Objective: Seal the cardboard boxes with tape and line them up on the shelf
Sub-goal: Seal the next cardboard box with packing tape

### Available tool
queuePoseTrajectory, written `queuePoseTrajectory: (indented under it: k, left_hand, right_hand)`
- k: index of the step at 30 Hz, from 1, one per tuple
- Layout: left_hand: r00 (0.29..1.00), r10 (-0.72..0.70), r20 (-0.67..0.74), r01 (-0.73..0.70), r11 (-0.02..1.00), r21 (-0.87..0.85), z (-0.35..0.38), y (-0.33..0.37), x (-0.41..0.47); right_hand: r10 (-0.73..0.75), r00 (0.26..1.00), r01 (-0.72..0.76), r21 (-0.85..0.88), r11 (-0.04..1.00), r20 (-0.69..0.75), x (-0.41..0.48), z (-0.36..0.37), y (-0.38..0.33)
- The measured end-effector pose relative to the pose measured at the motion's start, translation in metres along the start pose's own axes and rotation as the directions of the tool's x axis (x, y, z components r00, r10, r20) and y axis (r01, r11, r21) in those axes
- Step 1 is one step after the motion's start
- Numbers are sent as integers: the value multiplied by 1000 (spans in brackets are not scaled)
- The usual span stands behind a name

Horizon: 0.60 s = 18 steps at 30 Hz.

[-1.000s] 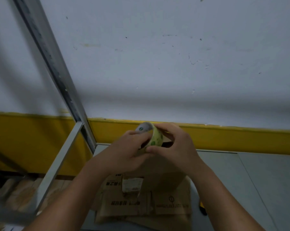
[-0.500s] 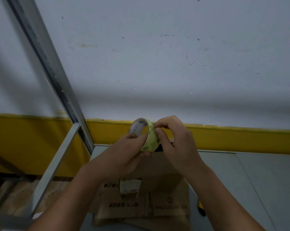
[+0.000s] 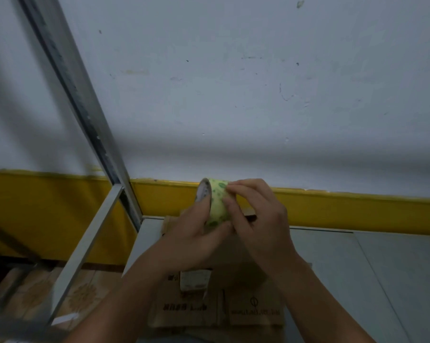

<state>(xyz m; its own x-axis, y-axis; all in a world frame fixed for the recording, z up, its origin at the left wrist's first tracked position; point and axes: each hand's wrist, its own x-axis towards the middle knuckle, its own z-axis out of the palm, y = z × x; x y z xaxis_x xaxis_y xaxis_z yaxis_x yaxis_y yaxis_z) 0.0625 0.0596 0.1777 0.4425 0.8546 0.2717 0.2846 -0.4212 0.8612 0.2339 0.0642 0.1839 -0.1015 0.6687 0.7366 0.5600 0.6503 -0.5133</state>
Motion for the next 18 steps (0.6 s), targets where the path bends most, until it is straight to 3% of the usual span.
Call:
queuePoseTrajectory:
  k: [2,5,18]
  left_hand:
    - [992,-44,-117,46,999,16,4,-8,-3]
    - [984,-95,-149,102,994,40,4,-19,-5]
    - [976,62,-210,-41,994,101,7,-10,-10]
  right_hand:
    - [-8,999,8,-3,1000,45,4,-4,2]
    - [-38,997,39,-12,999,62,5,-8,2]
    - [-45,999,45,26,999,-15,-4,-4,-9]
